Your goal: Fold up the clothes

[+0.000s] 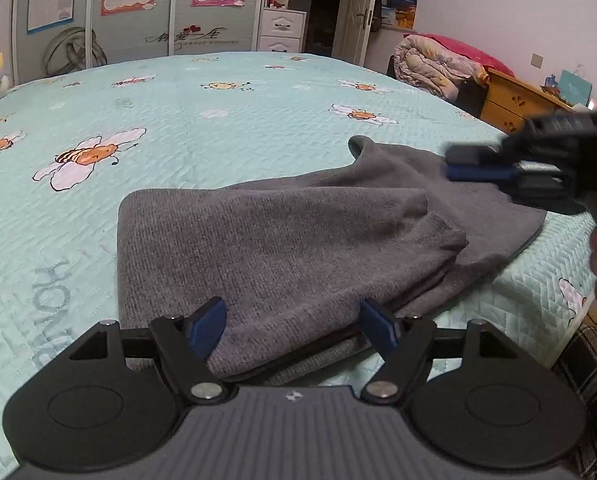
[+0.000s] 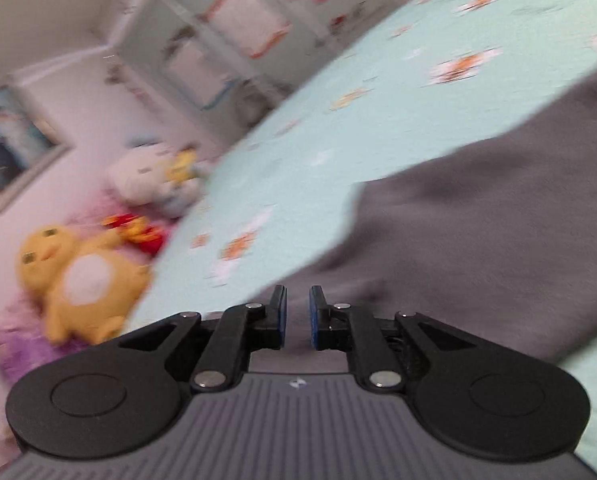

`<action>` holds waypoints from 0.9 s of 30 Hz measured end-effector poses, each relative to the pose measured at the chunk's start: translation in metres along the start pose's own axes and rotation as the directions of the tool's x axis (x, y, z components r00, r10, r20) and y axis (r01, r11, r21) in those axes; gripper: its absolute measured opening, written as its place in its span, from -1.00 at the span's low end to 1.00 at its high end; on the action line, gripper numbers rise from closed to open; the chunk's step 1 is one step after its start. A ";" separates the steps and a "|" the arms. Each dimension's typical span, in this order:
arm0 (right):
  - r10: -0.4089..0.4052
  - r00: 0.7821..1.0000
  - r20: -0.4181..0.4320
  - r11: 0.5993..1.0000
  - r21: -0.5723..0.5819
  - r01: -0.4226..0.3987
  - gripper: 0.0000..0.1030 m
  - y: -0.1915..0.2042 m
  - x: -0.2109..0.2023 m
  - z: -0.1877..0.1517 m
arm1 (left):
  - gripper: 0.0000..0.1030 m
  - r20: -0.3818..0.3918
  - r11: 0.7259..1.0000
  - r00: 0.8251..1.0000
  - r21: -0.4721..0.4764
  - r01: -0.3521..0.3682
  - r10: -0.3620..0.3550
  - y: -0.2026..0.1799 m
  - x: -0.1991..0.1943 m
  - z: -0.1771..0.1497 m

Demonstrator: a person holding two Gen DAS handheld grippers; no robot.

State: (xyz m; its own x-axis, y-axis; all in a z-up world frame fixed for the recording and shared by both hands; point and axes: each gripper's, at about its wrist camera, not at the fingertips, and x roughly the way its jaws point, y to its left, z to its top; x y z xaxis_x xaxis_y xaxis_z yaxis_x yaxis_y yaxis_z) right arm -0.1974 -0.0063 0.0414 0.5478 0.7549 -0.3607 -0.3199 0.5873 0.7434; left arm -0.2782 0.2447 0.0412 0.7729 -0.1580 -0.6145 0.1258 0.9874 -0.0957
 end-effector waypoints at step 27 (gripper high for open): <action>-0.292 0.934 0.205 0.890 -0.299 0.344 -0.27 -0.006 -0.005 0.008 | 0.52 -0.013 0.970 0.991 -0.209 0.126 -0.132 0.009 0.005 0.054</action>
State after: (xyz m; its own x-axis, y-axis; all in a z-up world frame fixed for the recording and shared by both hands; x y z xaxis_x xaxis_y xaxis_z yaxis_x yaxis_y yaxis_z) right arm -0.1923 -0.0159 0.0429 0.7634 0.4739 -0.4390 -0.3275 0.8697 0.3694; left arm -0.2392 0.2529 0.0793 0.7412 -0.2869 -0.6069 0.0893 0.9382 -0.3344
